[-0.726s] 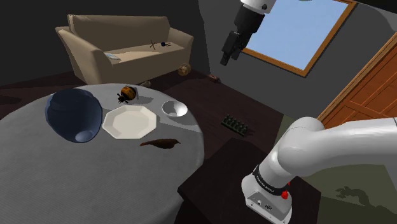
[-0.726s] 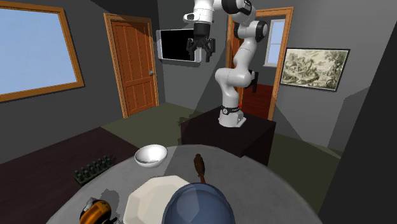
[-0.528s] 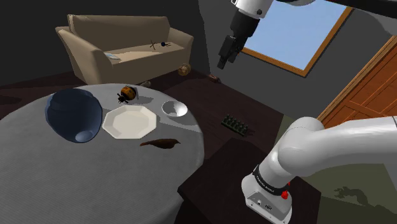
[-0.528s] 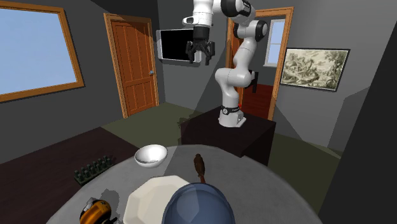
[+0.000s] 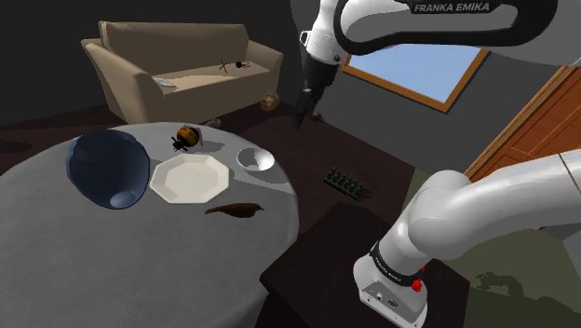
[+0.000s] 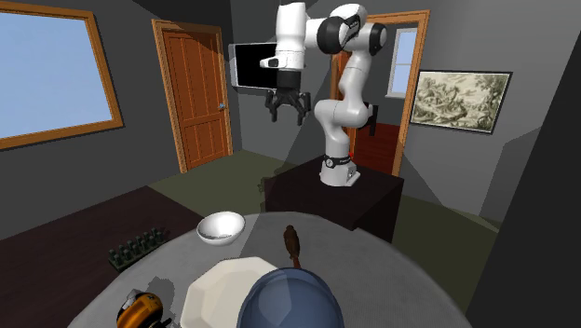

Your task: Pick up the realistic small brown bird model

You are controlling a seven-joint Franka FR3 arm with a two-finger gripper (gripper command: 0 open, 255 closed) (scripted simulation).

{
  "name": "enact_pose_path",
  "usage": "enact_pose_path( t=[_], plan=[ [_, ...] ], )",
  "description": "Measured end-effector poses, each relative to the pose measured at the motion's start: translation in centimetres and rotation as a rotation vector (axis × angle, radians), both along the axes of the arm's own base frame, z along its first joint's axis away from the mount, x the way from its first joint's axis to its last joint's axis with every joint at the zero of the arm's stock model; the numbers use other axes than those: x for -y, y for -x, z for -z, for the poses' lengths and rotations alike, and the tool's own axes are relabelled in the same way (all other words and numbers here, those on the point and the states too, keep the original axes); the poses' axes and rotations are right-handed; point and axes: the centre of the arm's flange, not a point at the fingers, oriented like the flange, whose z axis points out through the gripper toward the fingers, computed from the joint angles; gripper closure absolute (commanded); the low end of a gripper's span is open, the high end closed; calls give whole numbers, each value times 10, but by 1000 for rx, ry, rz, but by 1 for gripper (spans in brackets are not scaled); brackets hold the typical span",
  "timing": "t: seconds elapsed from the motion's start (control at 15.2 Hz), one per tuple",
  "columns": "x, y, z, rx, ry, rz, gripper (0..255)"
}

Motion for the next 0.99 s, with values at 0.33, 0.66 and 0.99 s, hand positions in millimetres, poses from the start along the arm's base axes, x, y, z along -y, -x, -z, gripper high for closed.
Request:
enact_pose_path(
  t=[0.33, 0.66, 0.99],
  plan=[
    [-23, -29, 60, -29, 14, -90, 0],
    [-44, -52, 121, -57, 28, -180, 0],
    [-61, -73, 181, -86, 42, -271, 0]
  ],
)
